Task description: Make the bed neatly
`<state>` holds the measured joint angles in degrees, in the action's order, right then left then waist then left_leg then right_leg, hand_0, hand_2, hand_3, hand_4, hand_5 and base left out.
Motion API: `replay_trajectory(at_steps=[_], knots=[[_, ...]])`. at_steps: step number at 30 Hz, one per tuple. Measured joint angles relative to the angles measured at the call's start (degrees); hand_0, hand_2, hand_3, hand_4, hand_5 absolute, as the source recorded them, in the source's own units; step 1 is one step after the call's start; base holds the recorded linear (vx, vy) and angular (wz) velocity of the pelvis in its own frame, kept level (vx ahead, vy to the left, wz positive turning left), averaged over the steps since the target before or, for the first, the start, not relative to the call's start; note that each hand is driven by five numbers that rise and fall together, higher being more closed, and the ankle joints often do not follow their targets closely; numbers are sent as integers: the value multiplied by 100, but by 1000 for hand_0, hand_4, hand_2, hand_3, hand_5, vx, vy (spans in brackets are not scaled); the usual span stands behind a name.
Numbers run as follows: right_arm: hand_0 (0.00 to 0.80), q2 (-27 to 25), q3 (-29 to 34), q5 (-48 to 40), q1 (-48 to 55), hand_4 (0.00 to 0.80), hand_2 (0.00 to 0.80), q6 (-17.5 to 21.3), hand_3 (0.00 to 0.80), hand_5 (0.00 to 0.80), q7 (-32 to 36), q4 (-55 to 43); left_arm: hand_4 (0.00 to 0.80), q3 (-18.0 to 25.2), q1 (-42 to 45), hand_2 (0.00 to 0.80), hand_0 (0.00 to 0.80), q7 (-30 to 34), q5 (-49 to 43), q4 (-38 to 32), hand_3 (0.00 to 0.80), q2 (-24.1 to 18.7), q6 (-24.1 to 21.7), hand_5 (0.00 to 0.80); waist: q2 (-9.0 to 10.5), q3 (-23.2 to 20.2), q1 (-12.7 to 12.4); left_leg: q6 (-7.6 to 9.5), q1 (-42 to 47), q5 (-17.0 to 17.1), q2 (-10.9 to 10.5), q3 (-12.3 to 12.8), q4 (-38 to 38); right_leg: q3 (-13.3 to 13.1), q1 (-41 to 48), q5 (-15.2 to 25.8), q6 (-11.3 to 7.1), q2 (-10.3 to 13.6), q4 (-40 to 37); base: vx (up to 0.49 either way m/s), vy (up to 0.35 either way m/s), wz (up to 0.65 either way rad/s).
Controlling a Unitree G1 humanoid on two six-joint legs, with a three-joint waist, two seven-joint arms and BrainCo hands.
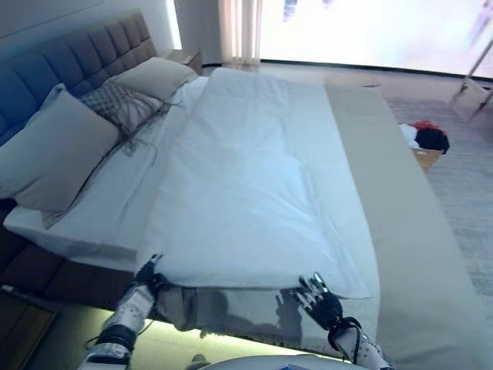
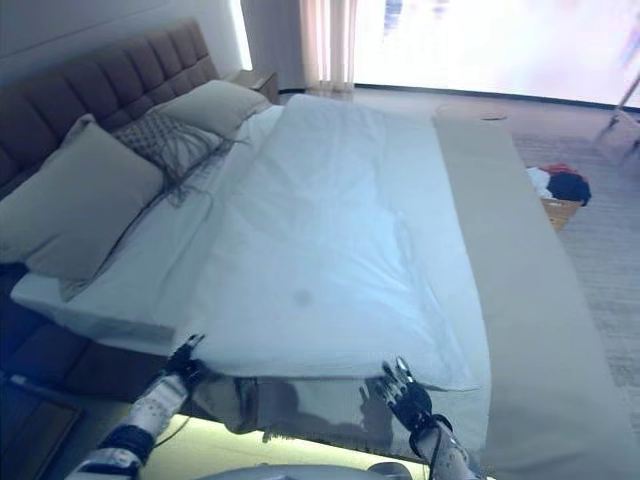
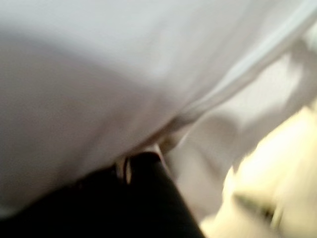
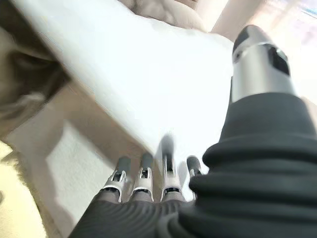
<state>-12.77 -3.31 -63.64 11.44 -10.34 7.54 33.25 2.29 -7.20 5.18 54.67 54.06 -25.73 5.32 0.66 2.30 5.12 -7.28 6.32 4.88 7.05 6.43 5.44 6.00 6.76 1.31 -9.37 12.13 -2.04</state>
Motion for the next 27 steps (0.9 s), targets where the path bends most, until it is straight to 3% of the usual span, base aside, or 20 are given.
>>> replay_trajectory(at_steps=[3, 9, 12, 15, 19, 24, 27], knots=[[0, -130, 156, 8, 165, 0, 0, 5, 0, 0, 281, 236, 800, 380, 200, 800, 800, 306, -1, -3, 800, -203, -200, 800, -5, -78, 18, 19, 11, -23, -30, 90, -2, -100, -59, 14, -19, 26, 0, -62, 77, -16], [0, -75, 143, 12, 334, 0, 0, 48, 0, 0, 636, 355, 800, 389, 656, 800, 800, 622, 6, -79, 800, 2, -344, 800, -53, -166, 9, 42, 132, -98, -123, 153, -2, -251, -67, 37, -54, 109, 6, -72, 42, -16], [0, 55, 140, 13, 333, 0, 0, 41, 0, 0, 705, 347, 800, 438, 767, 800, 800, 632, 7, -139, 800, 39, -348, 800, -51, -167, -158, 56, 205, -129, -104, 442, 1, -137, -273, 66, -60, 141, 236, -186, -8, -39], [0, 116, 16, 62, 324, 0, 0, 41, 0, 0, 841, 350, 800, 468, 828, 800, 800, 629, 8, -157, 800, 63, -505, 800, -42, -172, -220, 46, 164, -169, -68, 538, 1, 91, -666, 43, -33, 123, 733, -149, -113, -46], [0, 35, 1, 63, 405, 0, 0, 75, 0, 0, 984, 368, 800, 464, 859, 800, 800, 588, 21, -169, 800, 96, -717, 800, -20, -175, -273, 36, 0, -185, -27, 82, -33, 67, -910, -42, 68, -16, 815, -116, -94, -15], [0, -424, -33, 43, 339, 0, 0, 134, 0, 0, 822, 309, 800, 446, 784, 800, 800, 500, 134, -196, 800, 236, -786, 800, -126, -98, -268, 20, -247, -244, 103, -93, -375, 130, -921, 0, 151, -121, 724, -97, 68, 9], [0, -714, 90, -8, 191, 0, 0, 130, 0, 0, 629, 294, 800, 444, 760, 800, 800, 522, 300, -81, 800, 466, -854, 800, -282, 54, -123, -4, -294, -319, 138, -204, -559, 58, -885, -55, 173, -87, 809, 52, 268, 10]])
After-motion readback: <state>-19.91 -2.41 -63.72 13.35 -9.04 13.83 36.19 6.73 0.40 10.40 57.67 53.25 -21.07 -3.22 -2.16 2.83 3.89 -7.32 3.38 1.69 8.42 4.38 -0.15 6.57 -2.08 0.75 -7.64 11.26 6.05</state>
